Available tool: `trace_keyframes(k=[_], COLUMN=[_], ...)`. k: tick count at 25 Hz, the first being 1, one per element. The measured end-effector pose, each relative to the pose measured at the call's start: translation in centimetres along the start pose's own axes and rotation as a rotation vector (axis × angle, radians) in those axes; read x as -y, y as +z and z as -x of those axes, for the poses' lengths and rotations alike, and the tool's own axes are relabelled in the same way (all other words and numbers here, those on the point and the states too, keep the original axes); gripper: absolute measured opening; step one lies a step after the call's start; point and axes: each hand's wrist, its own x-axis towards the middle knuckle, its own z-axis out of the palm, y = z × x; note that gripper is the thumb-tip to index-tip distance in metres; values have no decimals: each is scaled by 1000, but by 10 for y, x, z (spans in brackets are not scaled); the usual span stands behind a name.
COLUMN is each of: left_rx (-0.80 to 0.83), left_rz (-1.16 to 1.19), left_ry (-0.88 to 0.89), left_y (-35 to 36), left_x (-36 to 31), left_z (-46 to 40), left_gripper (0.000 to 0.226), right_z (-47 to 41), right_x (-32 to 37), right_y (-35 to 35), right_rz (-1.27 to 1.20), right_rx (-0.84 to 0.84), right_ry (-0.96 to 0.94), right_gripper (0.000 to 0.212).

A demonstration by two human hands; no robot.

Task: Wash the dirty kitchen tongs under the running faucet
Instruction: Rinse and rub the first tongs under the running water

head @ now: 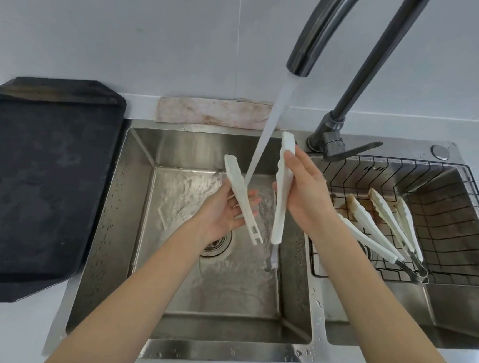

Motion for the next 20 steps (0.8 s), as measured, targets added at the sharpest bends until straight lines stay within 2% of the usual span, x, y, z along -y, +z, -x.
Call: trace_keyframes(k=[6,8,10,14,18,20], left_rx=[30,17,-4,-66,-167,-218], left_rz=[-94,-123,-162,-192,-215,-264], left_ry=[-99,-122,-136,-99,8,32], left_y=[8,6,2,-9,-29,-39], left_x=[5,7,11,13,6,3], left_z=[-2,-2,0,5,5,5], left_gripper=[30,33,39,40,39,34], right_z=[7,9,12,5,-9,-13], right_x=[-1,-3,-6,-16,-21,-26], right_y=[-7,-5,1,22,39,35], right_rz=[220,306,443,697,753,824], right_rx=[-56,-85,-44,122,87,81], right_ry=[-48,-44,-62,-141,-109,-55], right_gripper=[43,42,40,36,24,37])
